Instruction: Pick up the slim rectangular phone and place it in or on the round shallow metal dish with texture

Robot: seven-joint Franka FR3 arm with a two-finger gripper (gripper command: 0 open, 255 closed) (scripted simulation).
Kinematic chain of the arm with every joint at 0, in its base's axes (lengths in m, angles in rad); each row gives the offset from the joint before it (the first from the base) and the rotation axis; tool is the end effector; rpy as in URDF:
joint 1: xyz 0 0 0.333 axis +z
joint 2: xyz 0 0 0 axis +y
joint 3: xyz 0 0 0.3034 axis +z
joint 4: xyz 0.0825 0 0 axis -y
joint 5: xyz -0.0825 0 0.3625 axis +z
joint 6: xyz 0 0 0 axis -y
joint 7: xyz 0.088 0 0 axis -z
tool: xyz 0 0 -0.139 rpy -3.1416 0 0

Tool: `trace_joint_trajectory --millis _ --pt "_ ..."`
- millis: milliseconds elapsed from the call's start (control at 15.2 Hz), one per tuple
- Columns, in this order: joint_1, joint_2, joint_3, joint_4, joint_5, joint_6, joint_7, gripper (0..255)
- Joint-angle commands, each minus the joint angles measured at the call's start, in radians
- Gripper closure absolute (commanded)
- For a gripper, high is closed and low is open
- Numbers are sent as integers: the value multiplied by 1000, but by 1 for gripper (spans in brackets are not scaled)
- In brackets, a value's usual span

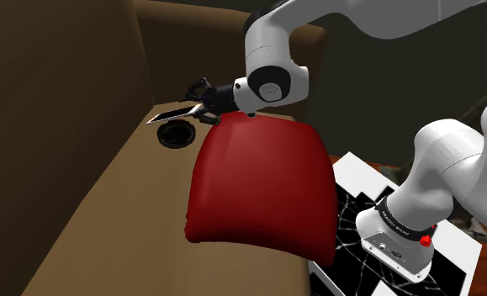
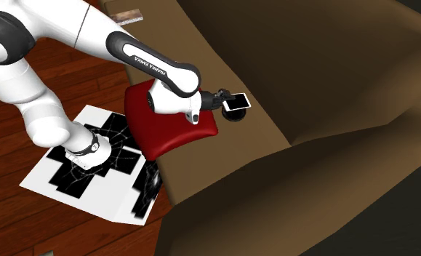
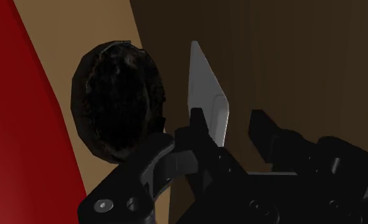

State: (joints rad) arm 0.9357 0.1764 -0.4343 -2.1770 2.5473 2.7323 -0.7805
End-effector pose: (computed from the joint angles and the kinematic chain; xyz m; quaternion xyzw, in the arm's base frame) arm 0.4894 0.2530 0.3006 -0.7155 0.4417 -0.1584 0.5175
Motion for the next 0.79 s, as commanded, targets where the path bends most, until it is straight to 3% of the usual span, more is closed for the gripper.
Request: trace_joint_trajectory --millis 0,264,528,726 --pt "0 0 0 0 0 0 0 0" --pt "0 0 0 0 0 0 0 0" --pt "2 -166 -13 -133 -15 34 -51 0" --pt "2 -166 -13 -133 -15 34 -51 0"
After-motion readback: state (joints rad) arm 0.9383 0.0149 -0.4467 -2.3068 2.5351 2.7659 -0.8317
